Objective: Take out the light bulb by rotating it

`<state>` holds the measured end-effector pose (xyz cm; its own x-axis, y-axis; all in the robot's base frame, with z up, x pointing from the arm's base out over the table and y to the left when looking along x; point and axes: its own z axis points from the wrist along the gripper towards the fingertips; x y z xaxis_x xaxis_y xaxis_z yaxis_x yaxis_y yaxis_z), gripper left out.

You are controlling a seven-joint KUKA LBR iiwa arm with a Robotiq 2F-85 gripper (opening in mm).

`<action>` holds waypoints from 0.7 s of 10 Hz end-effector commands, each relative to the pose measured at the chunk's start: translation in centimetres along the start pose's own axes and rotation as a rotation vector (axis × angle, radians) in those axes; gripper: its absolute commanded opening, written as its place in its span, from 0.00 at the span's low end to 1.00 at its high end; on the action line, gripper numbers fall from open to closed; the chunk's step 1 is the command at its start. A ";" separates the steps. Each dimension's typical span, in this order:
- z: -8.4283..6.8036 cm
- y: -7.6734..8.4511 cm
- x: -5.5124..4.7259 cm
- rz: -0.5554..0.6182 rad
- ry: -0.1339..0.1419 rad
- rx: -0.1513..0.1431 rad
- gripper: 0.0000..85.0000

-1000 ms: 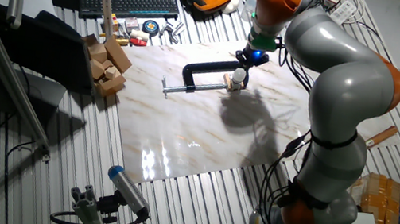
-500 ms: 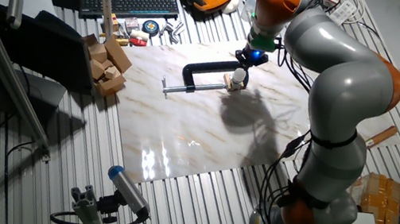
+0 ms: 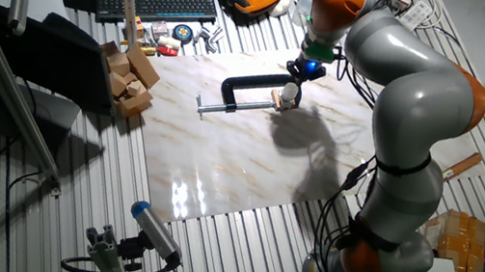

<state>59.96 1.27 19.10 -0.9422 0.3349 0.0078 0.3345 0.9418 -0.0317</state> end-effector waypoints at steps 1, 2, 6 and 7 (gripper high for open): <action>-0.1 -0.2 -0.3 -0.003 -0.004 0.002 0.00; 0.0 -0.2 -0.3 -0.006 -0.013 0.010 0.00; 0.5 -0.1 -0.1 0.002 -0.023 0.010 0.00; 0.5 0.0 -0.1 0.005 -0.025 0.014 0.00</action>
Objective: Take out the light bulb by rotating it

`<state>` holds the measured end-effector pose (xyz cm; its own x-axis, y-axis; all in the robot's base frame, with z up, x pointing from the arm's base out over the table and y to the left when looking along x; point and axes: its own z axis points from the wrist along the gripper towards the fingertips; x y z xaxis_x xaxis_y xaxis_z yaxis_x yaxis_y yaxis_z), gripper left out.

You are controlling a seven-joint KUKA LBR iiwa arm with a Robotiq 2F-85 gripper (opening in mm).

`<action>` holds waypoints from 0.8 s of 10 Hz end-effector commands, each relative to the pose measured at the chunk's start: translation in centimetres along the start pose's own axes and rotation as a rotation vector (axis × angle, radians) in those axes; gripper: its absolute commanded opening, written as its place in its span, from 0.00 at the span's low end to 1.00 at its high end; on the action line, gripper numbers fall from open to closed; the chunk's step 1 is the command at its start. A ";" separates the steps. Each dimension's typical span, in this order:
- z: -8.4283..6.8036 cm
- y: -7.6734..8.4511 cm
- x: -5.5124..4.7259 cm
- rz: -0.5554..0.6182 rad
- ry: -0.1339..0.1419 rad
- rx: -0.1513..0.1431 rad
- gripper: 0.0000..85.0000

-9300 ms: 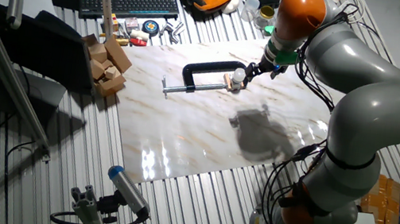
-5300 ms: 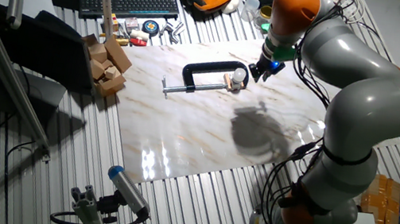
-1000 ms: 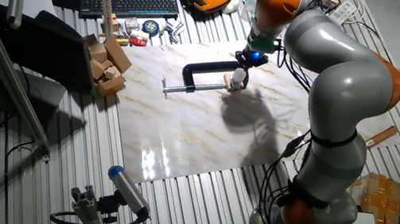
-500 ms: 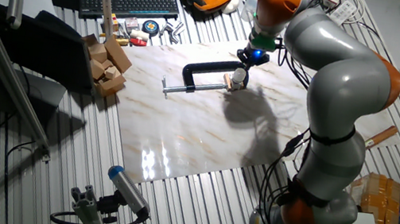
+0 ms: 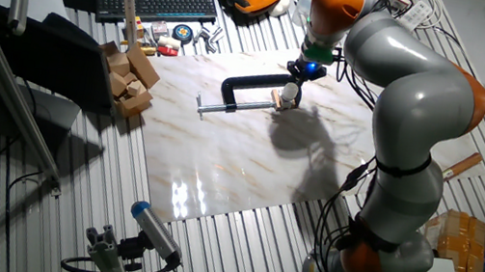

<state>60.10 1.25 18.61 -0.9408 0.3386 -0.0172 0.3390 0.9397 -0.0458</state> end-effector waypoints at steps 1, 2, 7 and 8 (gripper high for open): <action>0.1 0.1 0.0 0.002 0.000 -0.005 0.00; 0.1 0.1 0.0 0.005 -0.003 -0.014 0.00; 0.1 0.3 -0.1 0.033 0.005 -0.037 0.00; 0.1 0.3 -0.1 0.037 -0.001 -0.030 0.00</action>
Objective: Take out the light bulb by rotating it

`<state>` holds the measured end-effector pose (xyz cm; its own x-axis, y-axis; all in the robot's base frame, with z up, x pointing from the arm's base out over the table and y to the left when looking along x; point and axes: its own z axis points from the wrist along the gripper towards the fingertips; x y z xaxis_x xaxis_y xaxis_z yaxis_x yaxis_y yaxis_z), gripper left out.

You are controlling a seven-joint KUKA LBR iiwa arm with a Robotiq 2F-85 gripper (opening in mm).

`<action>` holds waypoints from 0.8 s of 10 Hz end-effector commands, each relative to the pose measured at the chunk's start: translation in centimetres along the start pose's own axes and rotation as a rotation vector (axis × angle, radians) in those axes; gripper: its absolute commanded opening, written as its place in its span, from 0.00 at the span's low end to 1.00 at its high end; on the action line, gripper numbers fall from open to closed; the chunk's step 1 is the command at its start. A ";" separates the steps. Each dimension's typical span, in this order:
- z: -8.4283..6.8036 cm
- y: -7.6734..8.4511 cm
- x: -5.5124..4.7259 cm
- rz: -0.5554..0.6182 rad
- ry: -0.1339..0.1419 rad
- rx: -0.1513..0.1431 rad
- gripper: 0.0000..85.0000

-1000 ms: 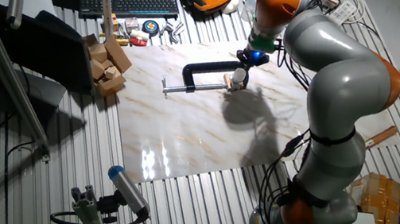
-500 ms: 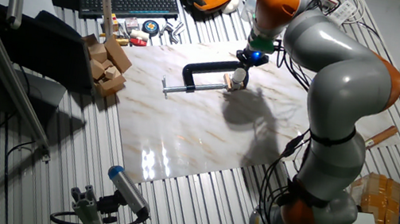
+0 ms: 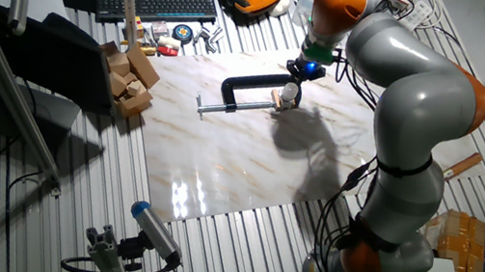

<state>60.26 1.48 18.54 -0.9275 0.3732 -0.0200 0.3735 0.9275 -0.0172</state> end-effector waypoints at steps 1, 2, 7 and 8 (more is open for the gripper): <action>0.0 0.0 0.0 0.005 0.005 0.002 0.00; 0.0 0.0 0.0 0.014 0.027 -0.011 0.00; 0.0 0.0 0.0 -0.006 0.066 0.023 0.00; 0.0 0.0 0.0 -0.015 0.071 0.024 0.00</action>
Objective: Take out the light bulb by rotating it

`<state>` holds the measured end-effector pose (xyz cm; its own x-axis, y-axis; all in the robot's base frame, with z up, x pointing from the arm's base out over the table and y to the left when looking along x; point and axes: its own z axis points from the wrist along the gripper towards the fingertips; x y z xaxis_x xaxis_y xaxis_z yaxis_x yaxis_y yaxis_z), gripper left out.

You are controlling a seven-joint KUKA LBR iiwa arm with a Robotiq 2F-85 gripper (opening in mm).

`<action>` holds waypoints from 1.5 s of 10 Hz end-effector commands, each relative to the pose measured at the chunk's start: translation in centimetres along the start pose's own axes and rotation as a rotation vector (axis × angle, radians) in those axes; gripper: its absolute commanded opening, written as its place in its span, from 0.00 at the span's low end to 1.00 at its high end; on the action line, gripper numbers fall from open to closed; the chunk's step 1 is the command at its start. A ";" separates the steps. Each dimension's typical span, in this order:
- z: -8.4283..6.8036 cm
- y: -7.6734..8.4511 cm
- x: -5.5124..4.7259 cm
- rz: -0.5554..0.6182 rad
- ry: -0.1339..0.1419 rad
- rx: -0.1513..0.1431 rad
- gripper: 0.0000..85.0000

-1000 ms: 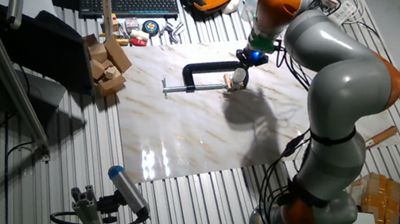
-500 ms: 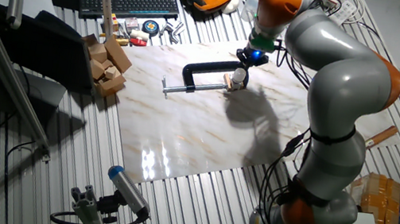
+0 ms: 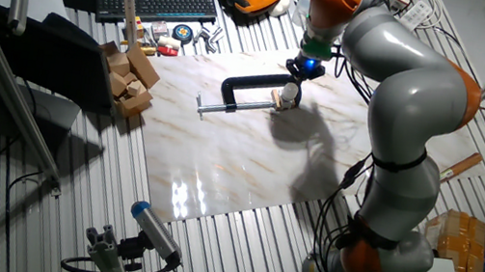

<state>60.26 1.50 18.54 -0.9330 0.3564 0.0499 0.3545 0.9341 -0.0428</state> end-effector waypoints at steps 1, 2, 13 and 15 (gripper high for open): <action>0.0 0.0 0.0 -0.019 -0.005 0.012 0.00; 0.0 0.0 0.0 -0.043 -0.009 0.022 0.00; 0.3 0.2 0.0 -0.076 0.008 -0.016 0.00; 0.2 0.2 0.0 0.071 -0.008 -0.026 0.00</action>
<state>60.32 1.69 18.26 -0.9345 0.3543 0.0348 0.3538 0.9351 -0.0190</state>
